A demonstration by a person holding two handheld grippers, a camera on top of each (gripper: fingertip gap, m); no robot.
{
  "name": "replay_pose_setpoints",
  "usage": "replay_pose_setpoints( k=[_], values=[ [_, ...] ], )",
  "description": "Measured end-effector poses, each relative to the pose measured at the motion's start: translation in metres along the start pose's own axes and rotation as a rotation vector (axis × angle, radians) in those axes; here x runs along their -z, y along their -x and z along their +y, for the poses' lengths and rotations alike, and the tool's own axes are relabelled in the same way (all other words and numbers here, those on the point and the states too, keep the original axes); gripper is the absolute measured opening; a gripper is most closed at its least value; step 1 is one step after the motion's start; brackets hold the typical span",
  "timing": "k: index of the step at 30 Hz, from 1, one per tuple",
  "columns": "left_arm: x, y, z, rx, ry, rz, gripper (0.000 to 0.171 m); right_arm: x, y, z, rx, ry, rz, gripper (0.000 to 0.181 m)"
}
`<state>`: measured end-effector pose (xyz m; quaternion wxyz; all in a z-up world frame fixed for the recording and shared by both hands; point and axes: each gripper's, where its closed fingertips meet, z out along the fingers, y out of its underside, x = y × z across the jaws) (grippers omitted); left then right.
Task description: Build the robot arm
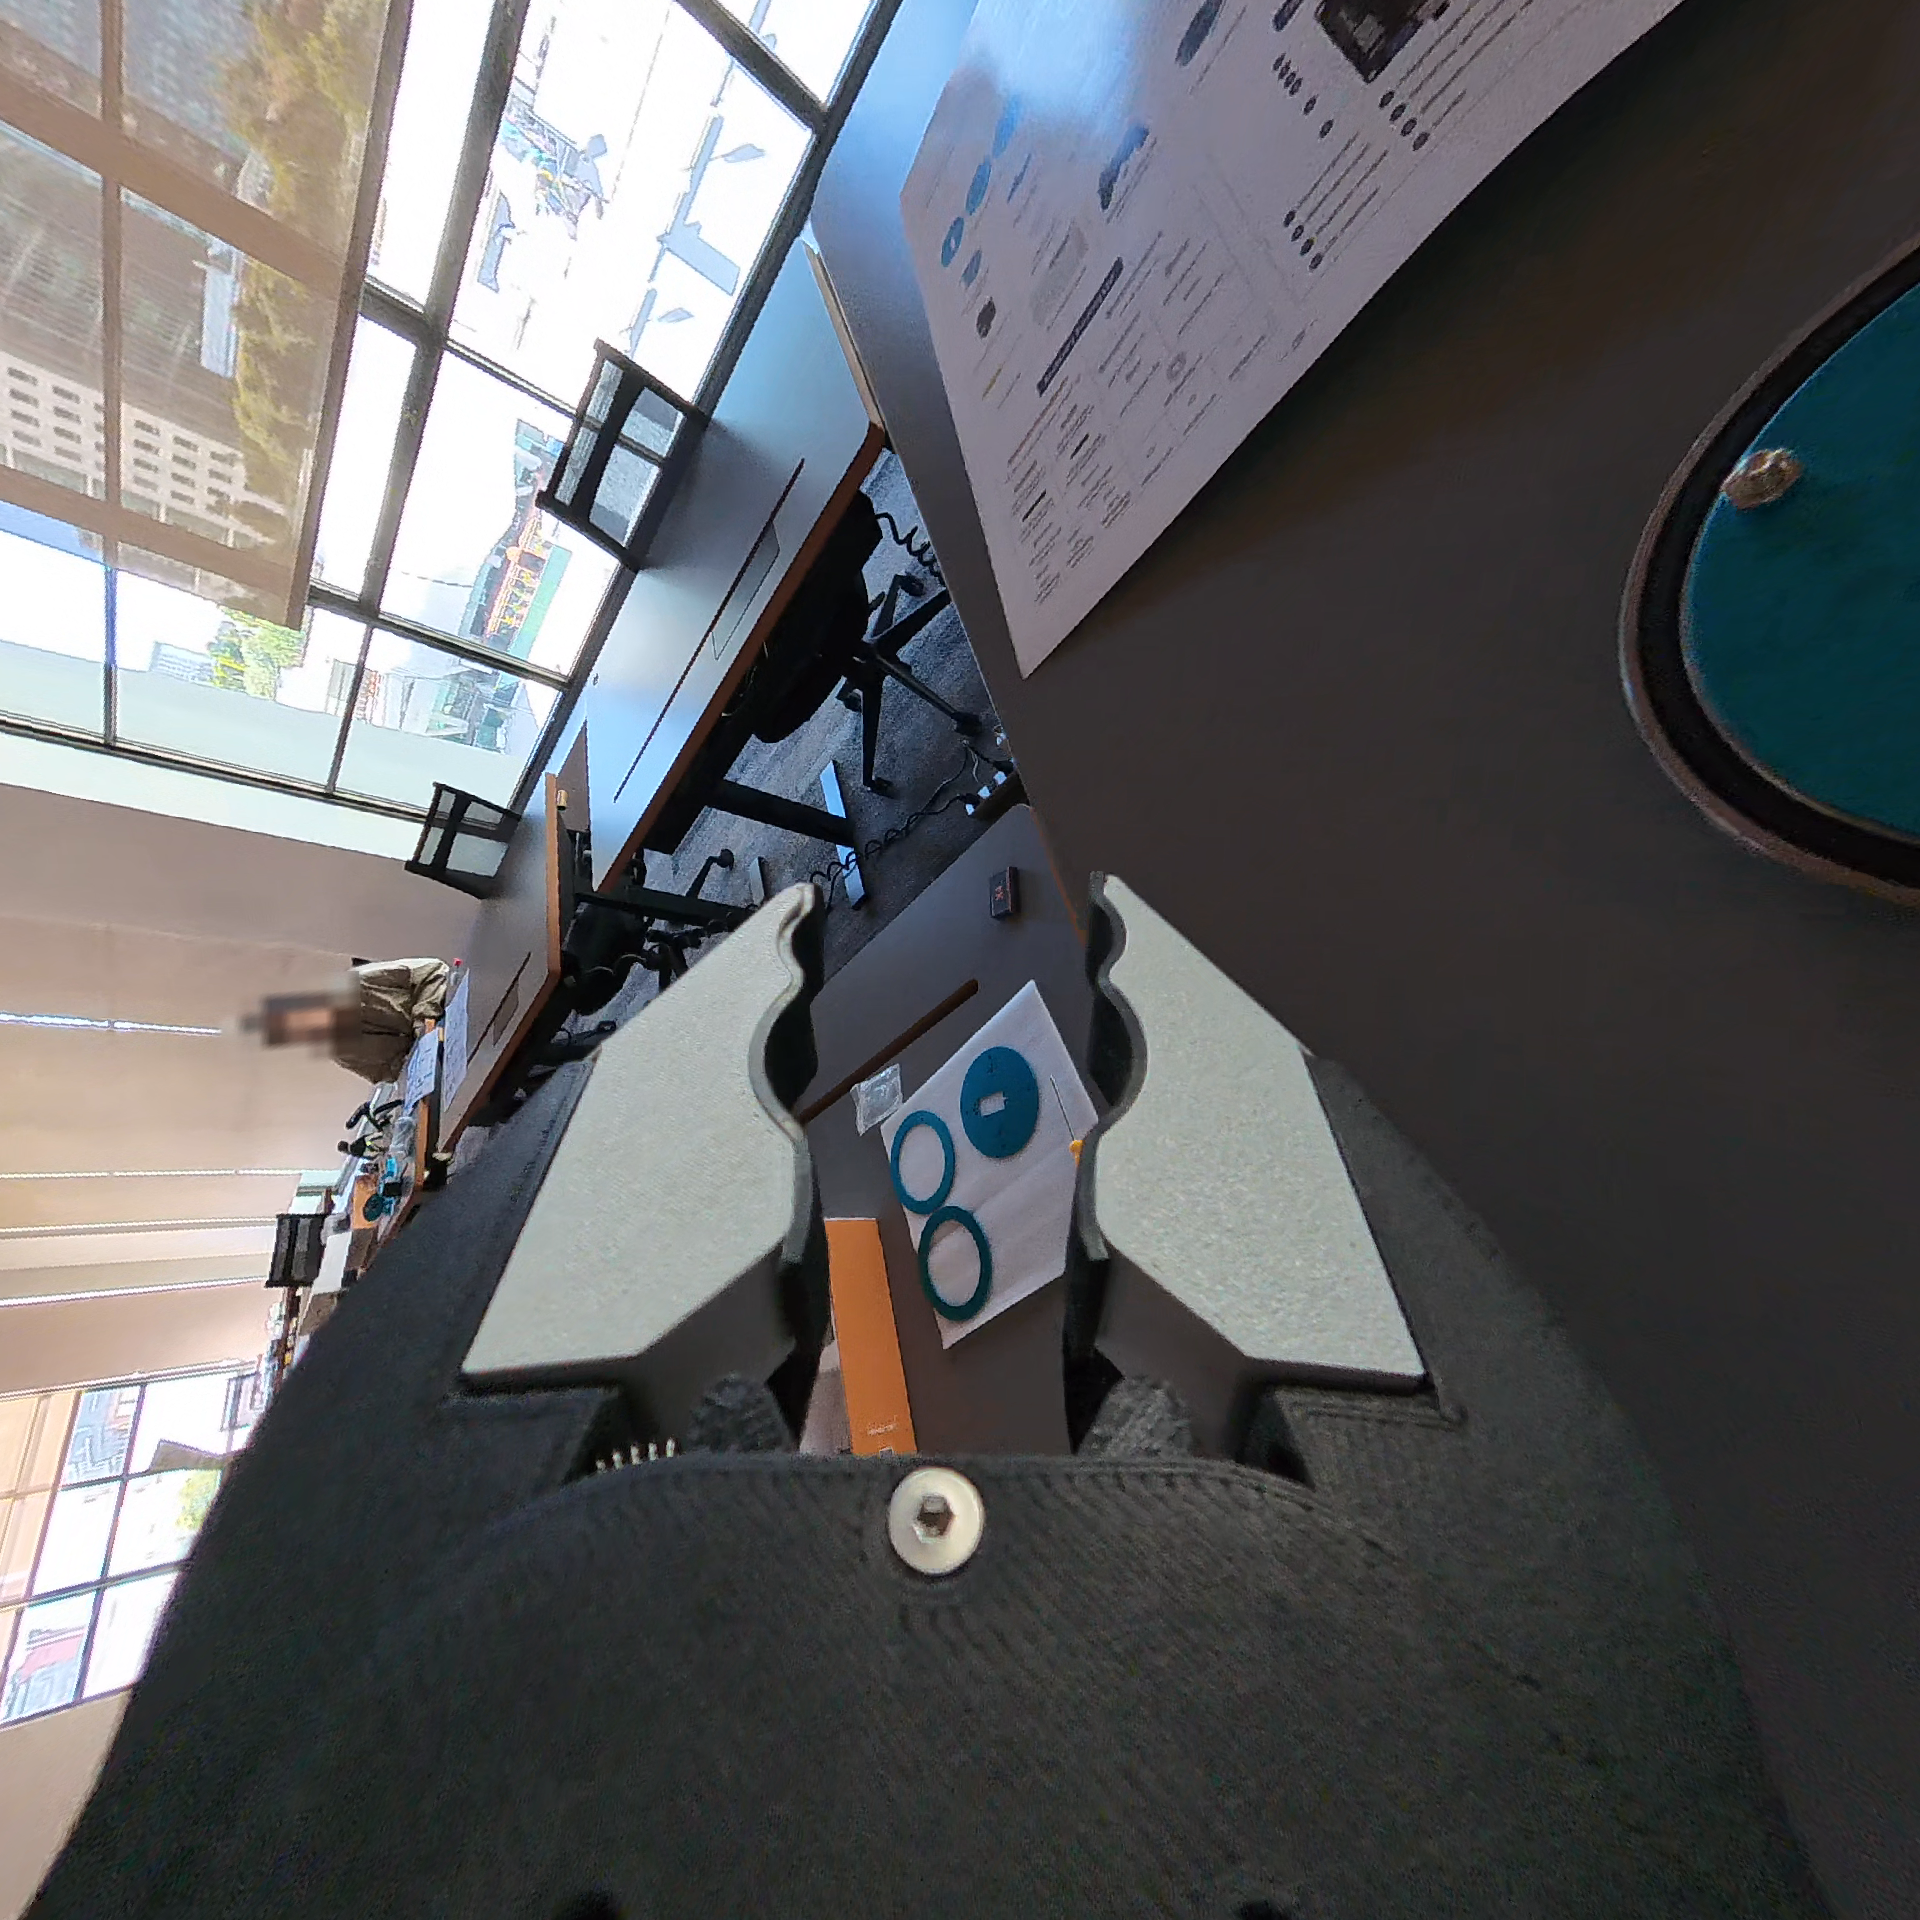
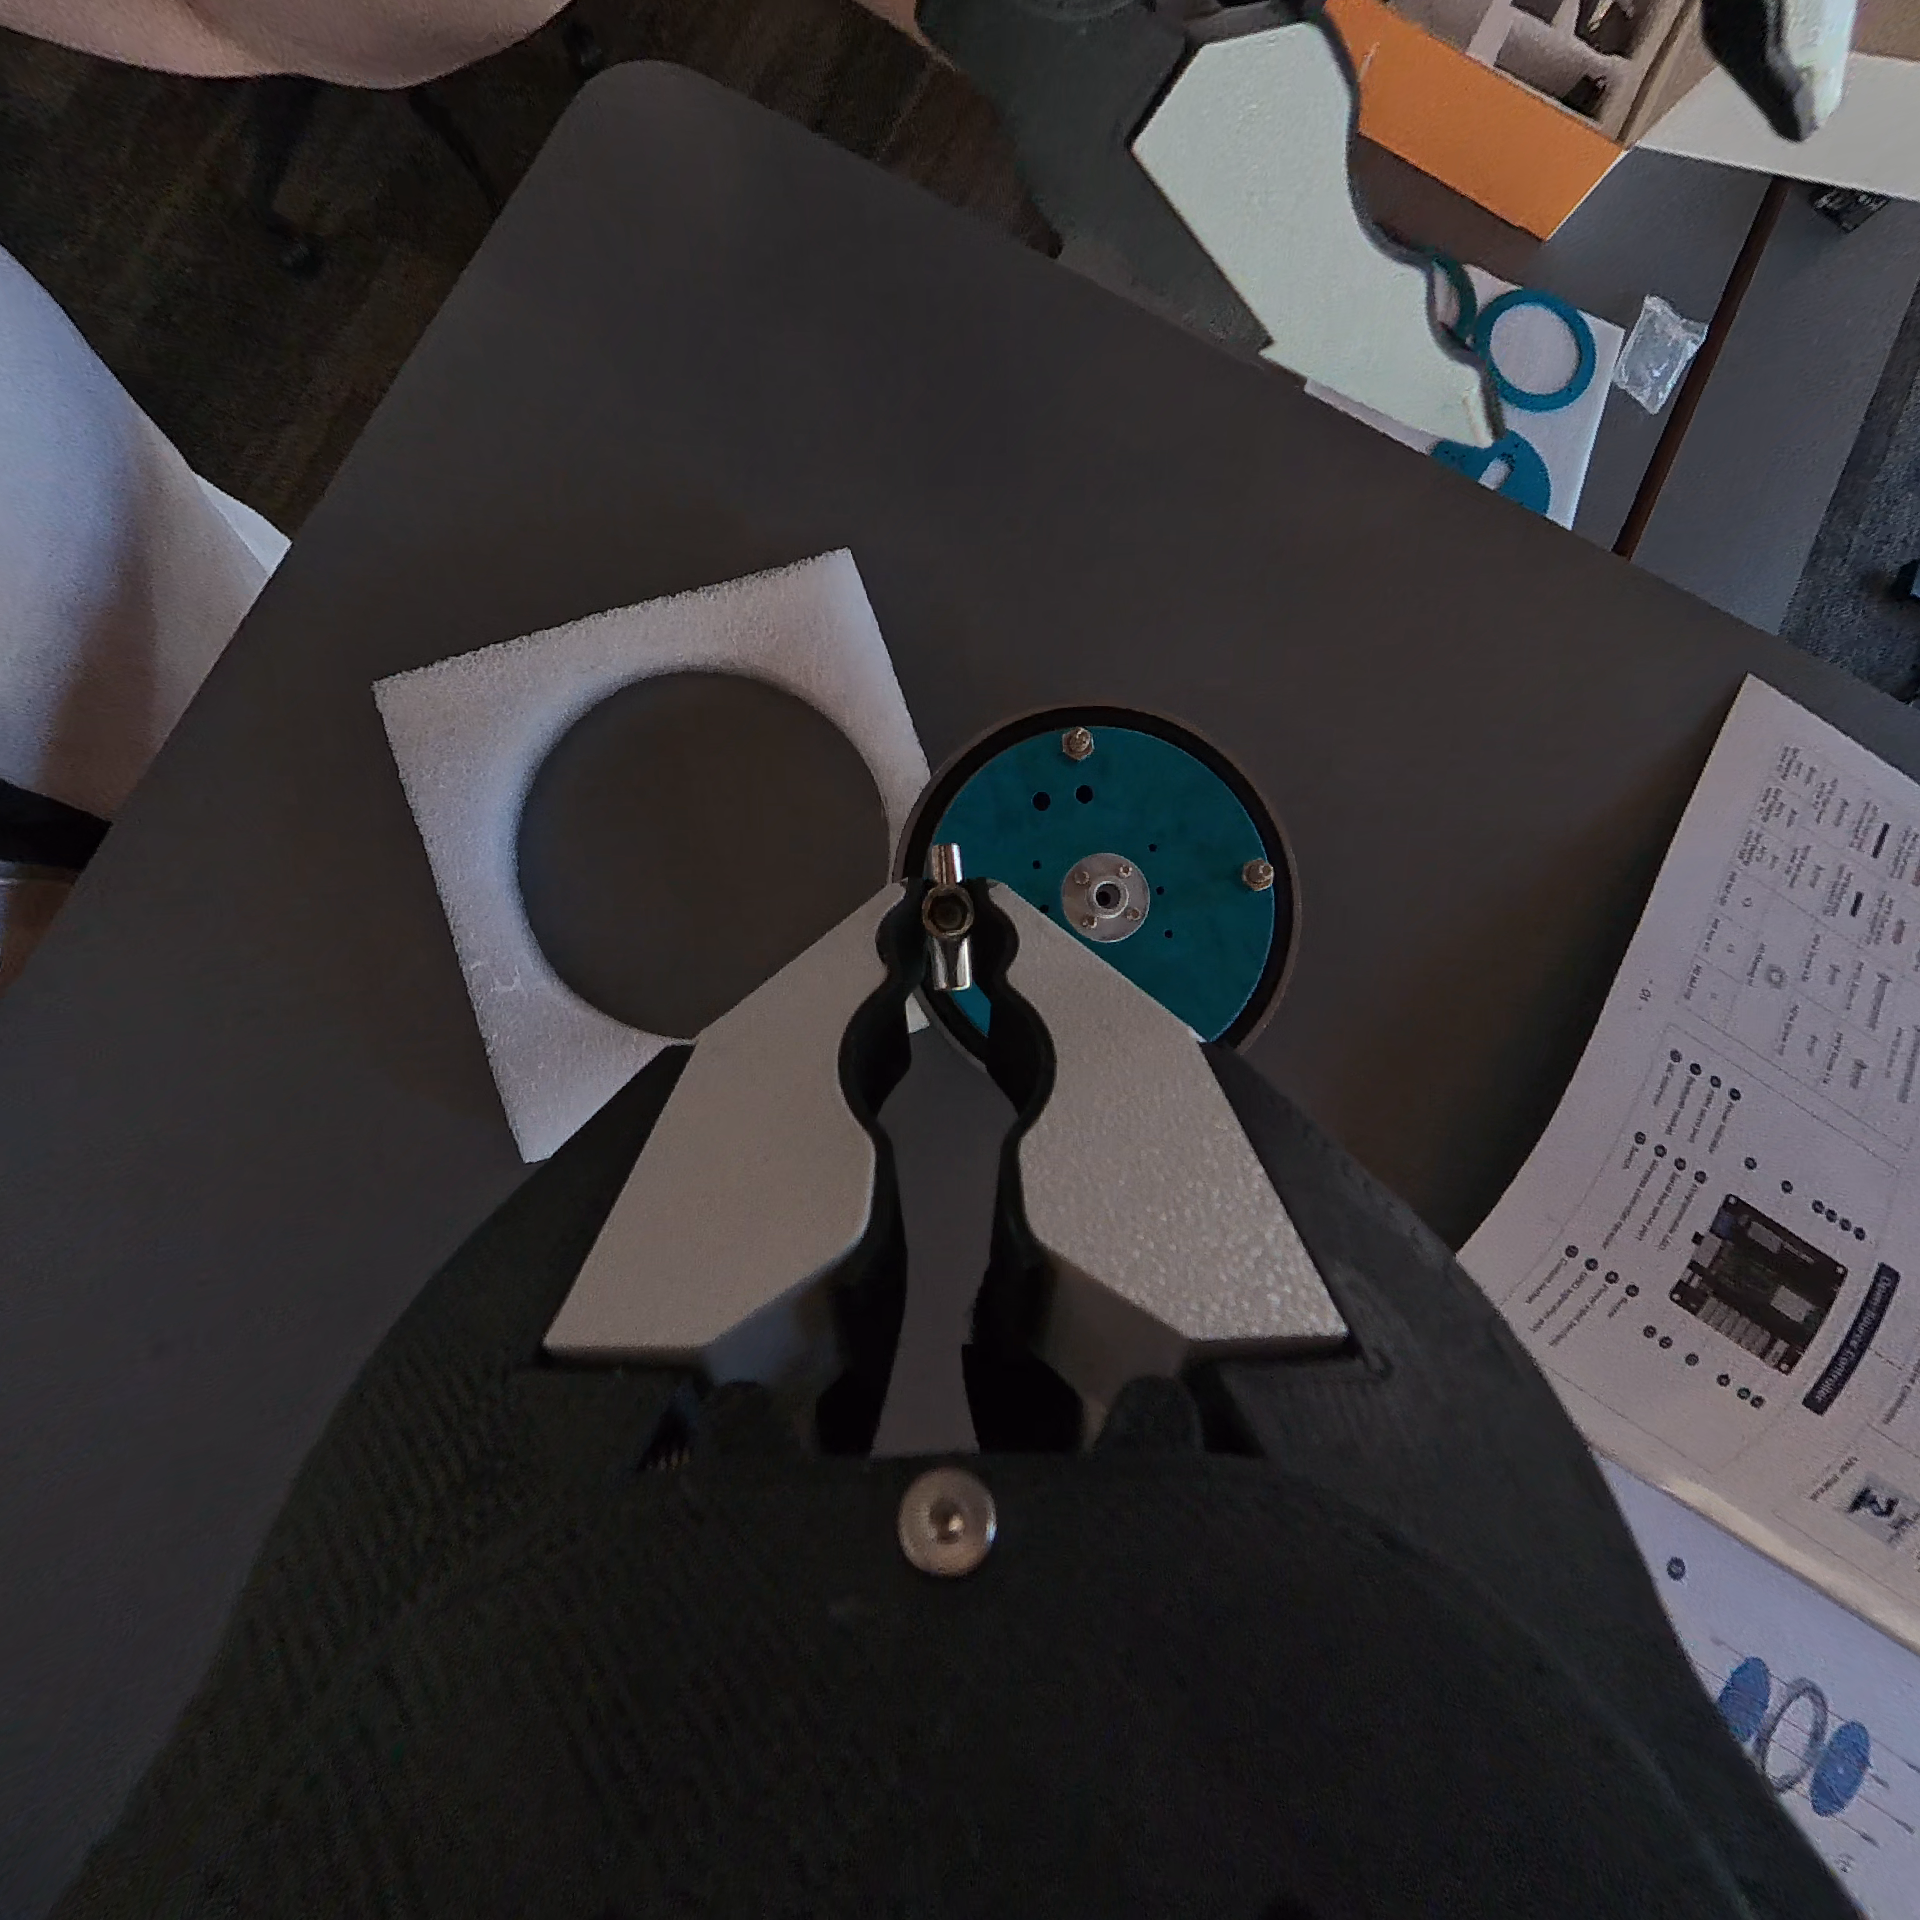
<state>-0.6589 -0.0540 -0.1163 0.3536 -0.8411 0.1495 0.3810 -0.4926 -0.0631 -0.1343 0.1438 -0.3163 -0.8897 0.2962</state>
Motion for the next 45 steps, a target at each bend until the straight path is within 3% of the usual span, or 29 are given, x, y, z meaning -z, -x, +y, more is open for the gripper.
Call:
replay_pose_setpoints(
  k=[13, 14, 16, 19, 23, 27, 31, 41, 45],
  values=[
    [0.001, -0.015, -0.01, -0.009, -0.002, 0.033, 0.045, -0.001, 0.002, 0.001, 0.052, 0.062, -0.003, 0.007],
    [0.003, -0.023, -0.015, 0.039, -0.036, 0.097, 0.039, -0.001, 0.002, 0.0, 0.075, 0.064, -0.013, 0.007],
    [0.019, -0.05, -0.039, 0.259, -0.167, 0.378, 0.021, -0.001, 0.003, 0.0, 0.122, 0.055, -0.038, 0.007],
    [0.062, -0.071, -0.078, 0.498, -0.384, 0.772, 0.02, -0.001, 0.003, -0.001, 0.146, 0.041, -0.091, 0.007],
    [0.091, -0.083, -0.095, 0.579, -0.512, 0.953, 0.019, -0.003, 0.004, -0.001, 0.178, 0.044, -0.163, 0.007],
    [0.088, -0.09, -0.088, 0.567, -0.504, 0.907, 0.02, -0.002, 0.003, -0.001, 0.192, 0.002, -0.202, 0.007],
    [0.103, -0.098, -0.089, 0.556, -0.583, 0.947, 0.013, -0.002, 0.003, 0.001, 0.19, -0.014, -0.206, 0.007],
    [0.093, -0.119, -0.086, 0.558, -0.535, 0.949, 0.016, -0.002, 0.003, 0.001, 0.181, -0.037, -0.225, 0.007],
    [0.091, -0.121, -0.086, 0.553, -0.518, 0.943, 0.01, -0.002, 0.003, 0.002, 0.192, -0.029, -0.21, 0.007]
  ],
)
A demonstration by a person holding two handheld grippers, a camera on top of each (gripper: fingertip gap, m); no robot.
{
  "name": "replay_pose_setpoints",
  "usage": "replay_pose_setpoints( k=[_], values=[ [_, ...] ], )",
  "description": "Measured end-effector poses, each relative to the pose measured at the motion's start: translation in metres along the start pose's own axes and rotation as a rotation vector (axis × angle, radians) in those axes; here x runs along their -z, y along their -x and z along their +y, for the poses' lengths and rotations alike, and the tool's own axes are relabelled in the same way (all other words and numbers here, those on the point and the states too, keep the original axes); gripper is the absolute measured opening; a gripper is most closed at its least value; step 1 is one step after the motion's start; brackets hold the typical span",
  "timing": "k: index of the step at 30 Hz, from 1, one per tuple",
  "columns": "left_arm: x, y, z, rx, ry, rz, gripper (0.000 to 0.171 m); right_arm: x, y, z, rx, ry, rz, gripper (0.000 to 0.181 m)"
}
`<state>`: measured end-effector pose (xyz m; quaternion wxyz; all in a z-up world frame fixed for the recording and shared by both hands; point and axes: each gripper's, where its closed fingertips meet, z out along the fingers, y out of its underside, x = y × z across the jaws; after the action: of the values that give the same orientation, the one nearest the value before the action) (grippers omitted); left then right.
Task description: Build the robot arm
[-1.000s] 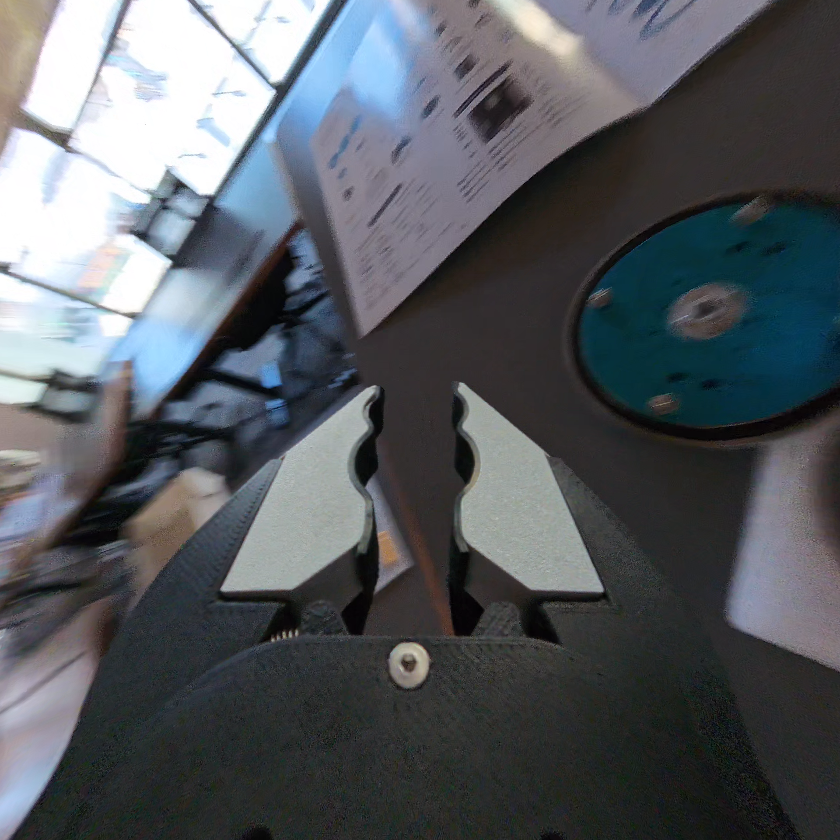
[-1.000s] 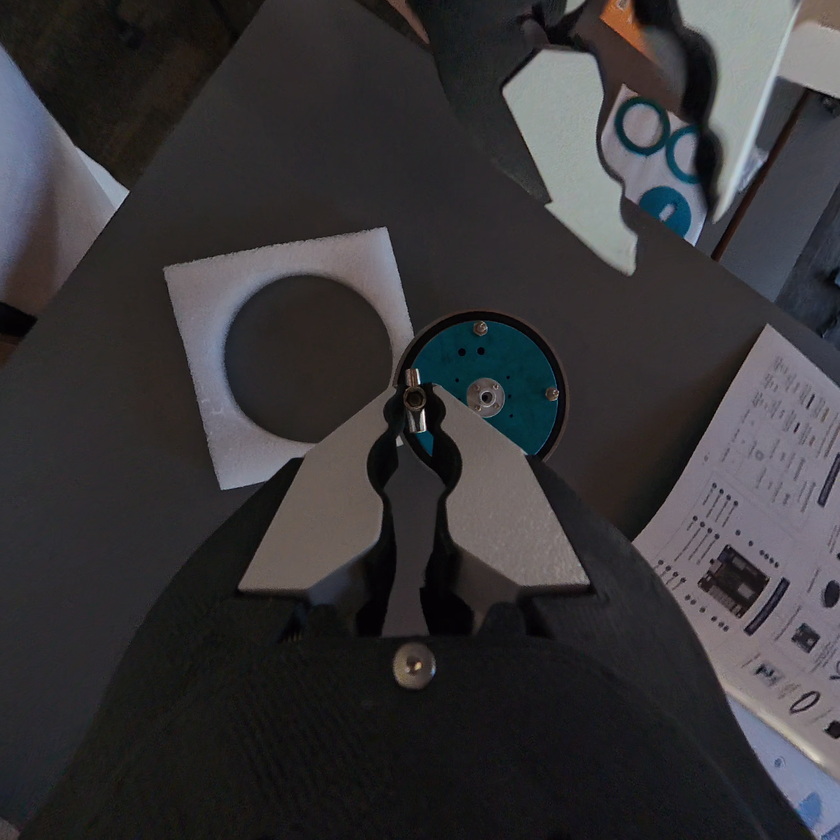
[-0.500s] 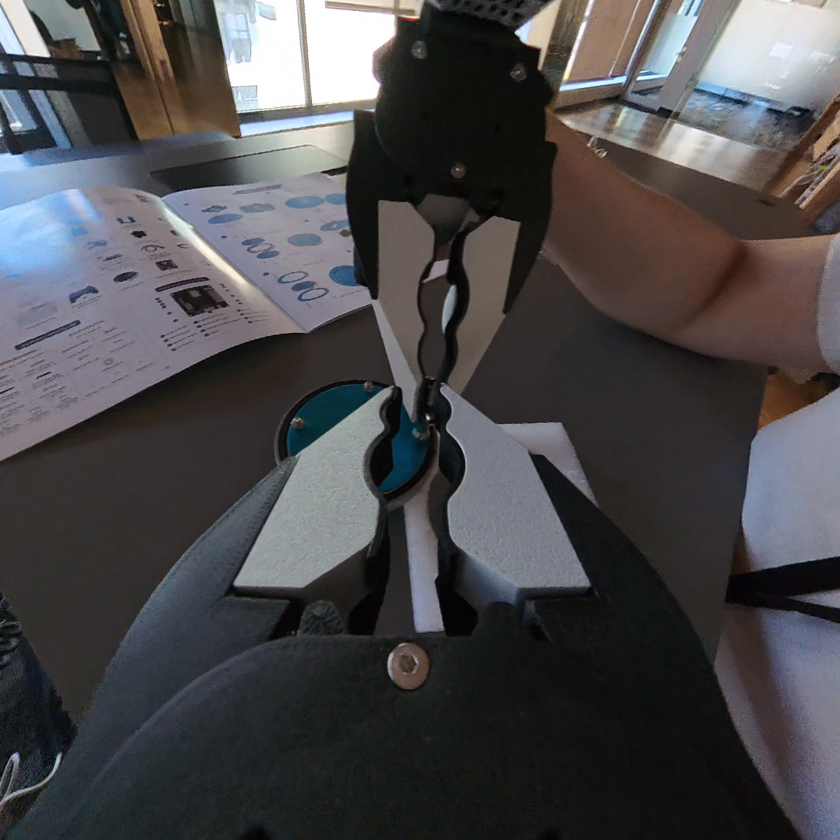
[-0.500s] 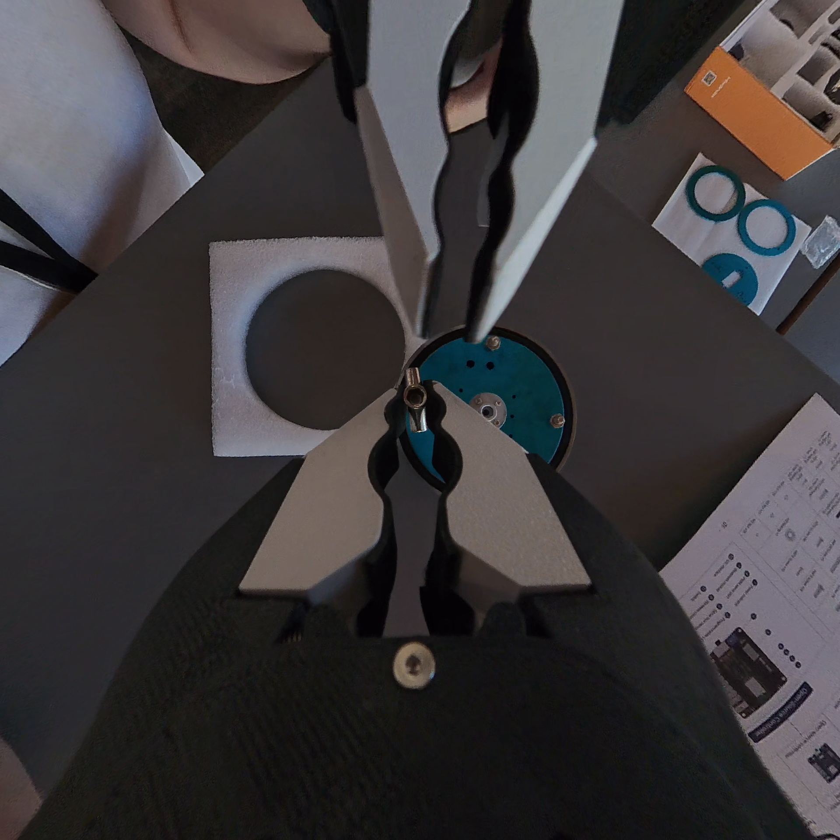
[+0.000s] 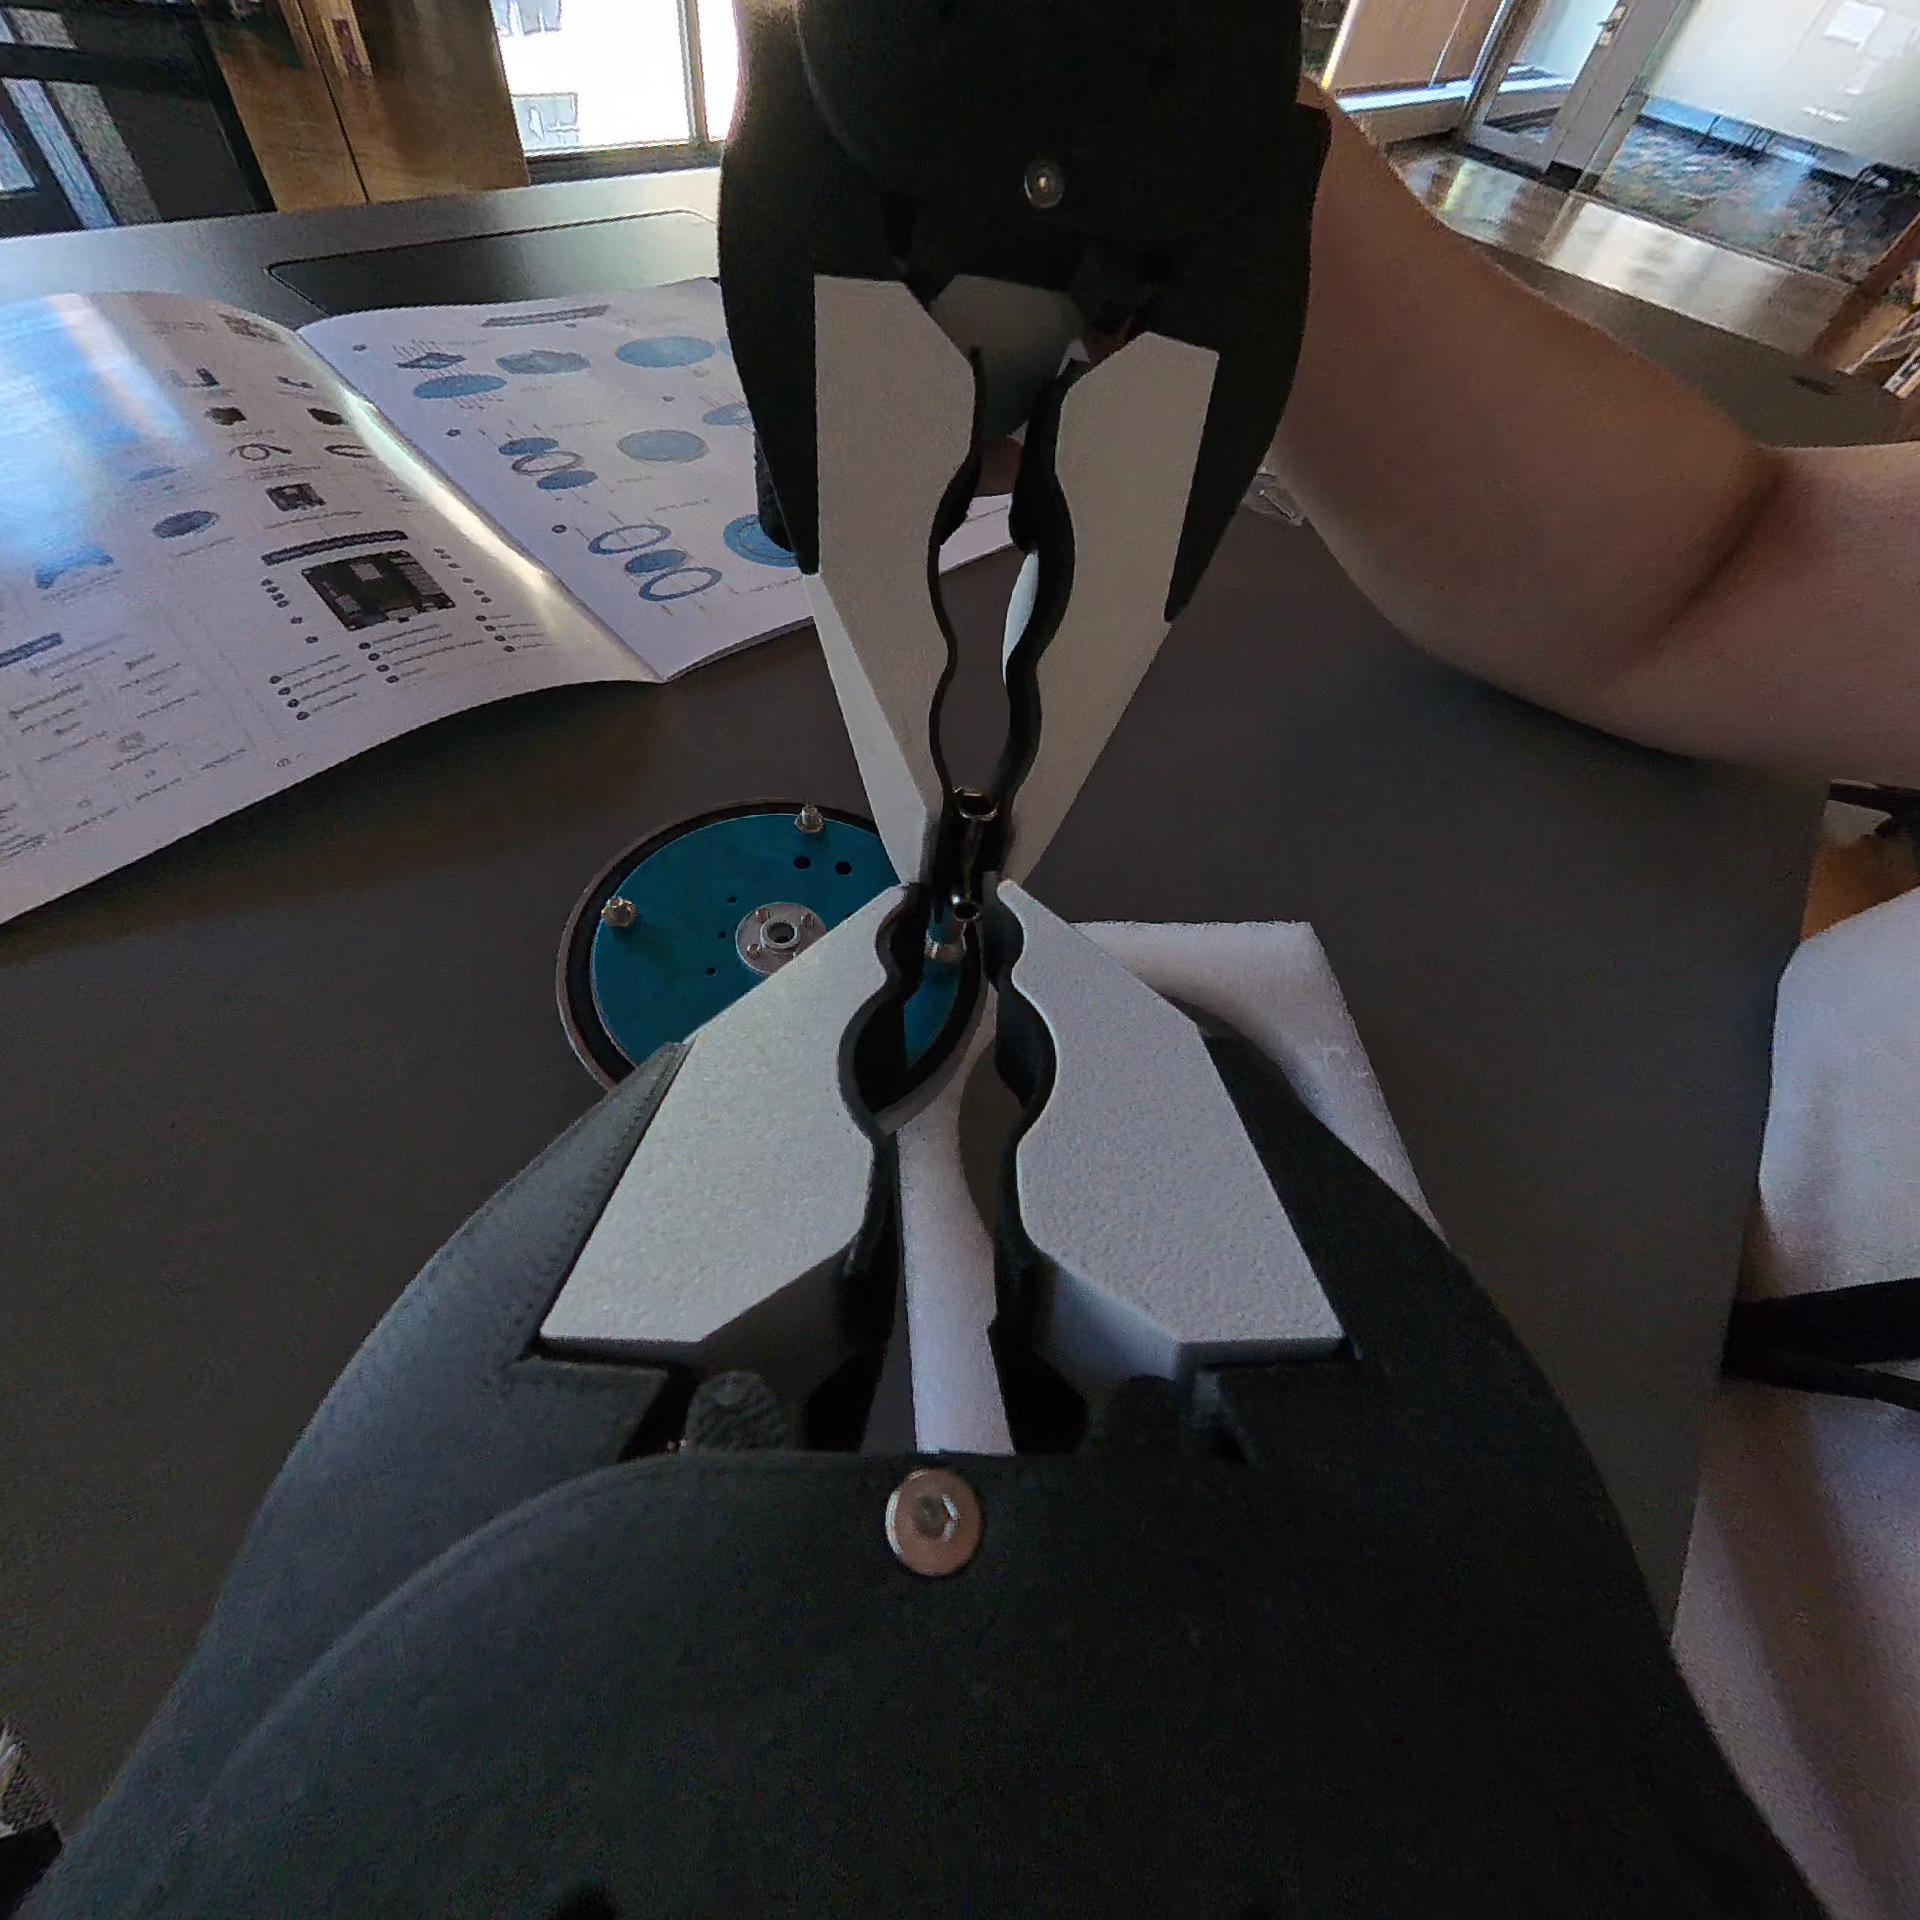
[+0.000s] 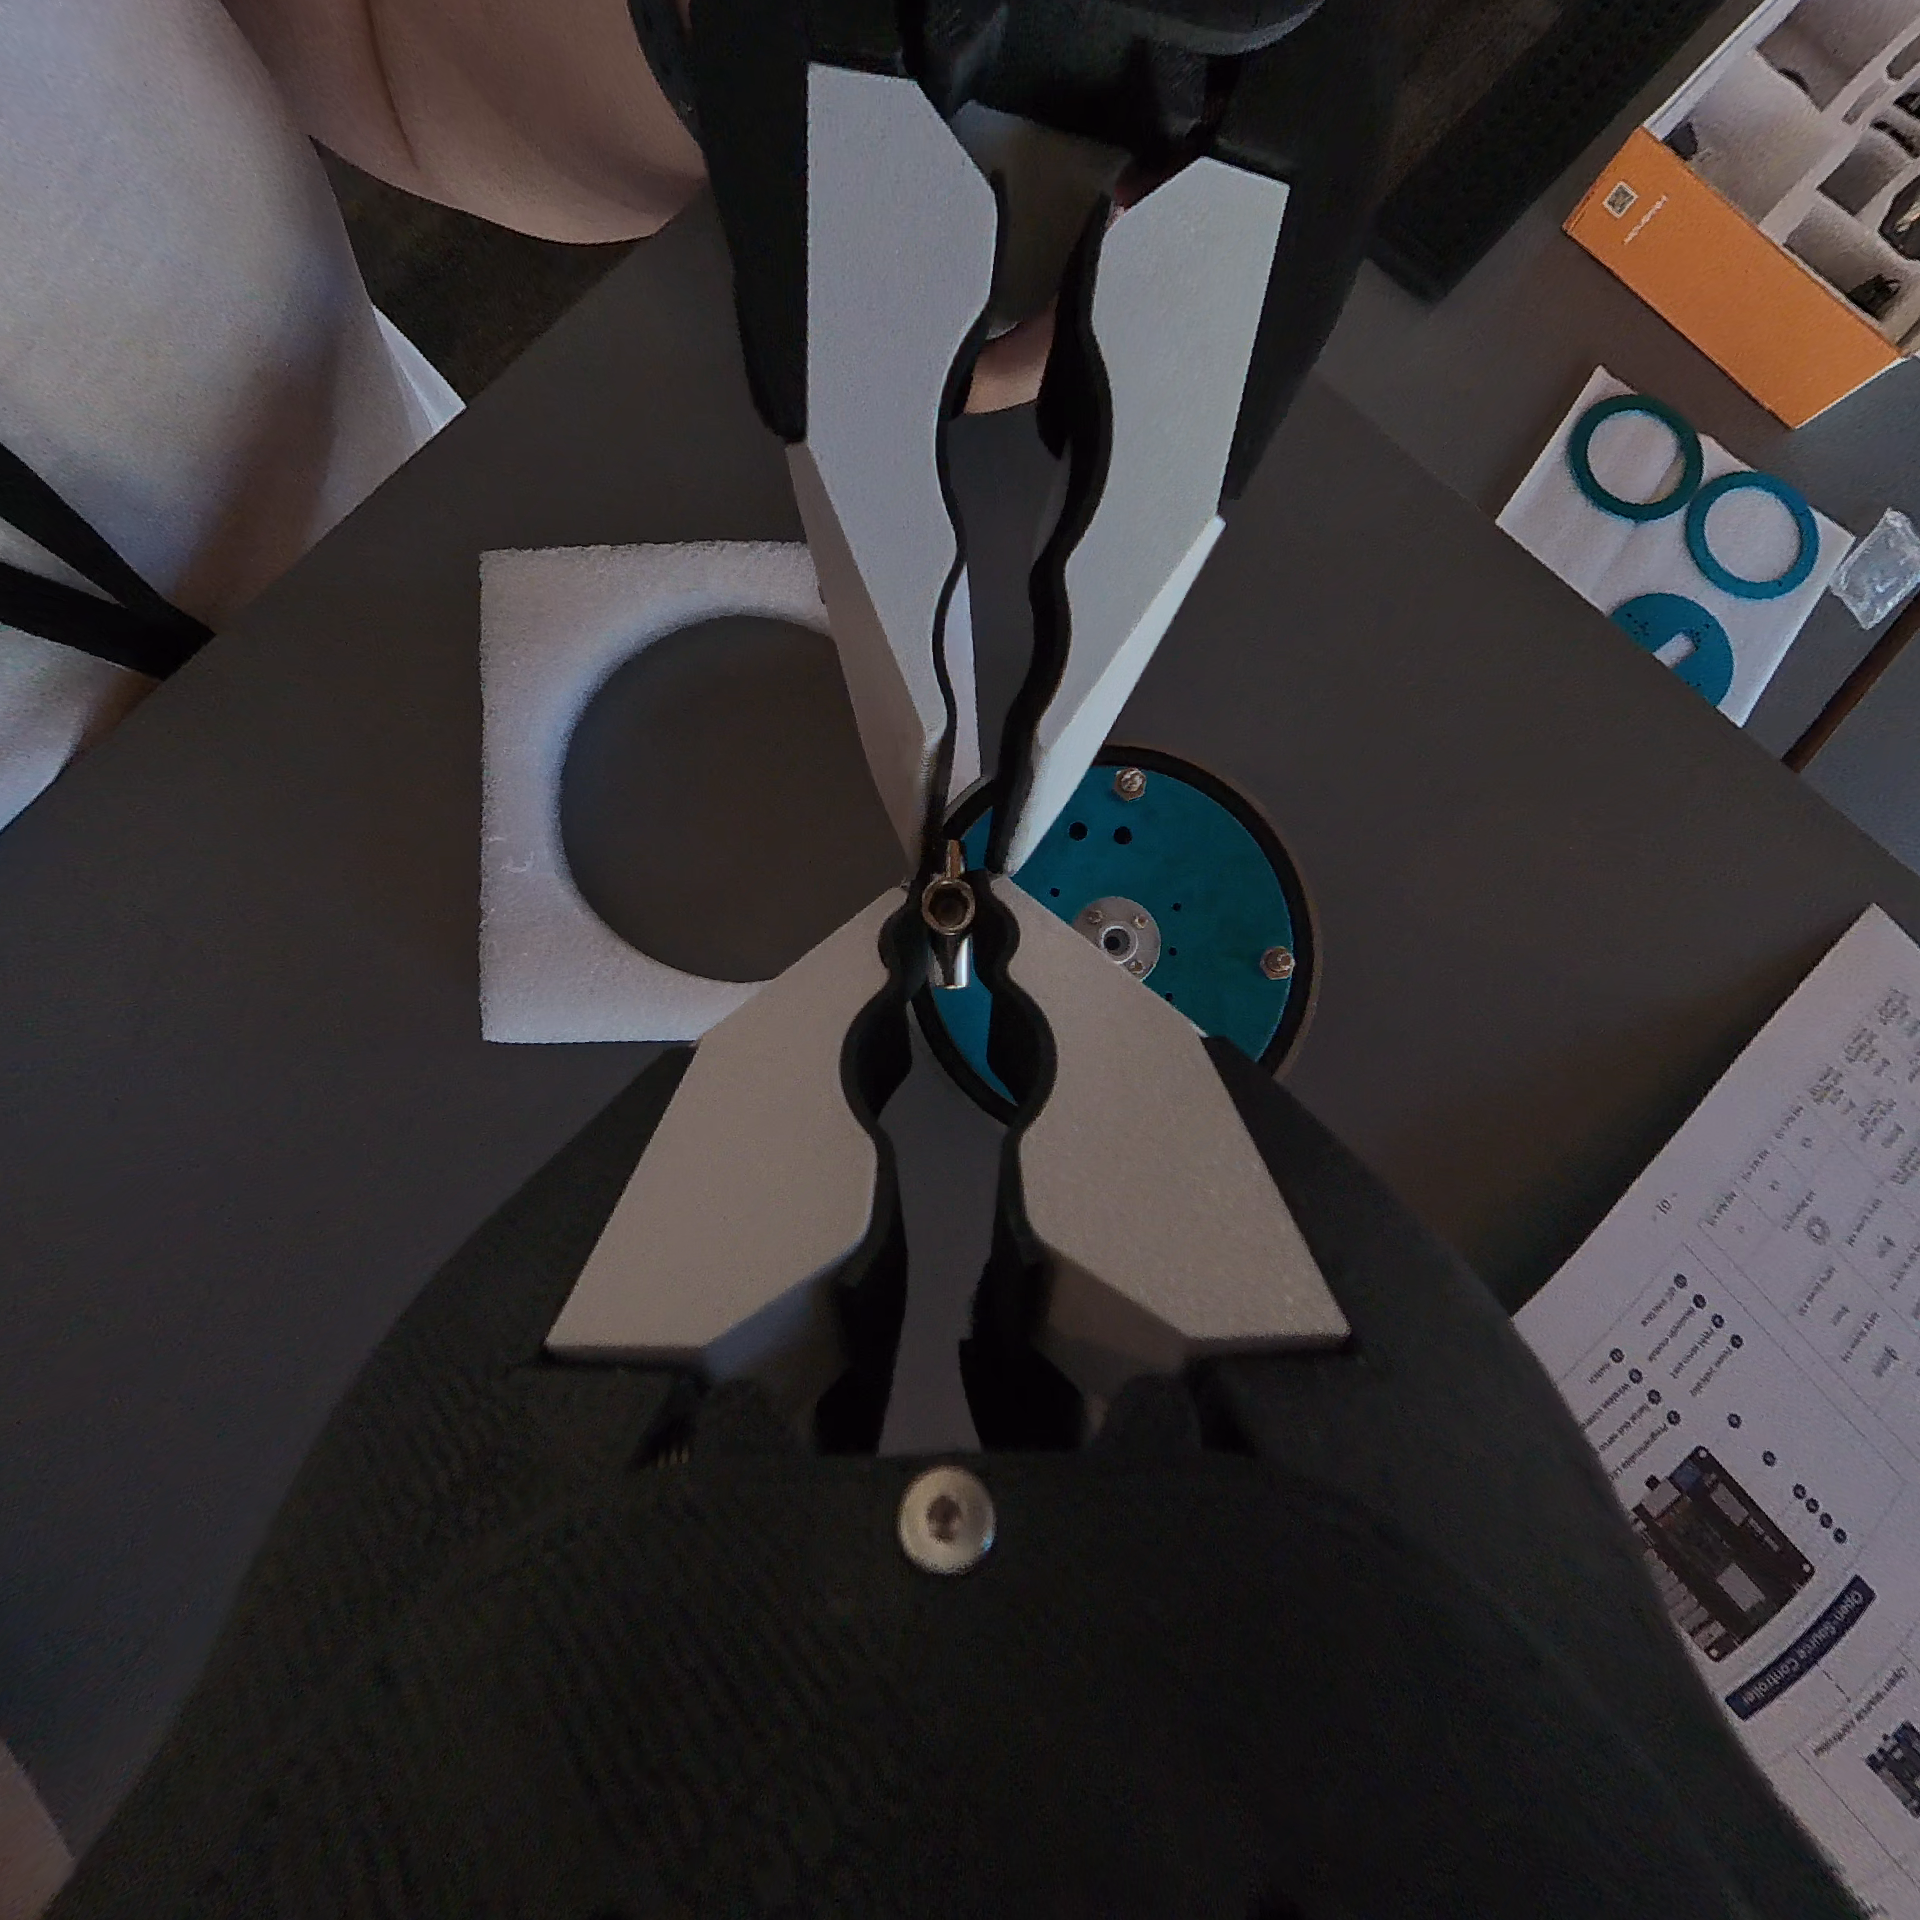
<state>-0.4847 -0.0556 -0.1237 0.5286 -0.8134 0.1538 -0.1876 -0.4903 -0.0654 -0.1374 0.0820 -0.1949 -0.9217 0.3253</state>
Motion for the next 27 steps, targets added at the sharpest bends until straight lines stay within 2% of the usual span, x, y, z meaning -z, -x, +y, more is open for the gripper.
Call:
replay_pose_setpoints(
  k=[6, 9, 11, 13, 24, 27],
  values=[
    [0.0, 0.0, 0.0, 0.003, -0.011, -0.009, 0.005, 0.0, -0.002, 0.001, -0.031, 0.013, 0.019, 0.008],
    [0.001, 0.003, 0.0, 0.009, -0.013, -0.029, 0.005, 0.001, -0.004, 0.006, -0.021, 0.032, 0.054, 0.021],
    [0.002, 0.003, 0.001, 0.016, -0.018, -0.035, 0.005, 0.005, -0.005, 0.008, -0.037, 0.019, 0.057, 0.02],
    [0.002, 0.002, 0.001, 0.025, -0.026, -0.038, 0.005, 0.009, -0.003, 0.007, -0.051, -0.014, 0.036, 0.006],
    [0.002, -0.003, 0.0, 0.092, -0.018, -0.063, 0.005, 0.008, -0.004, 0.007, 0.014, -0.015, -0.007, 0.007],
    [0.002, -0.01, -0.002, 0.124, -0.02, -0.035, 0.0, 0.004, -0.01, 0.014, 0.02, 0.015, -0.007, 0.007]
  ],
)
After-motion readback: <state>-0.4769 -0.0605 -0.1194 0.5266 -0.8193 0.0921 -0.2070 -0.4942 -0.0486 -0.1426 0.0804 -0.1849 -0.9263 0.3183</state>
